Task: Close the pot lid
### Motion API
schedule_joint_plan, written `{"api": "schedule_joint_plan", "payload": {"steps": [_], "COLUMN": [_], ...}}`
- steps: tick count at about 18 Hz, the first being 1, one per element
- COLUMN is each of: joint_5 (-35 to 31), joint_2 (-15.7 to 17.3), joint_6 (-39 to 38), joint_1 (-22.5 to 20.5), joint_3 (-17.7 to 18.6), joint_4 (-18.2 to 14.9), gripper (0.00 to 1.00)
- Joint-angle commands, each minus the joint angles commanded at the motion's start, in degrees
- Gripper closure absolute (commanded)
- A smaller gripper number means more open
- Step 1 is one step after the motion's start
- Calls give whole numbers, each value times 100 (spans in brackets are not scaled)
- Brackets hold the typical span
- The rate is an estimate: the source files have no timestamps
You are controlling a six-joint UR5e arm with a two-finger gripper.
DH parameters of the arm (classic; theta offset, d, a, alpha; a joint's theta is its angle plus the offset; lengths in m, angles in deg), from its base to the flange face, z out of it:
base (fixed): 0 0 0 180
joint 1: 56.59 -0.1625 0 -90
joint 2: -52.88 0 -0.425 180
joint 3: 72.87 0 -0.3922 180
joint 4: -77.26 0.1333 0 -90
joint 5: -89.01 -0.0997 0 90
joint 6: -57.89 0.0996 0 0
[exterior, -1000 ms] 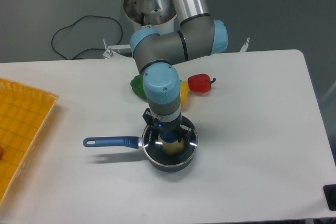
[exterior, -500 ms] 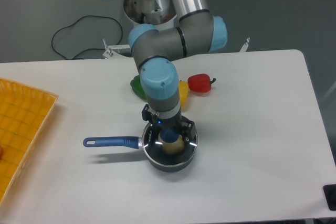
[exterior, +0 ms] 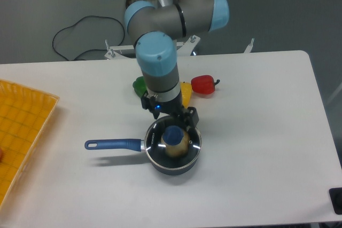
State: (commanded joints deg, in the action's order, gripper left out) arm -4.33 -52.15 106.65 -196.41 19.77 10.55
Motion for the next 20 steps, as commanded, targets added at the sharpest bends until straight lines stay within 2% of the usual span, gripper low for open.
{"api": "schedule_joint_plan", "payload": {"steps": [6,8,11,14,18,20], "joint_5": [97,123,88,132,132,132], "joint_2": [-9,-17,-35,-44,-44,-35], "joint_6": [1450,1705,2566,3015,3946,4045], "joint_1": [-1010,-1257,-1609,-1838,-2040,-2058], "joint_3": [-52,-70,-70,-70,-70,-62], "joint_4": [9,0,0,-9,-193,-202], "gripper": [0,0,0,0,0,0]}}
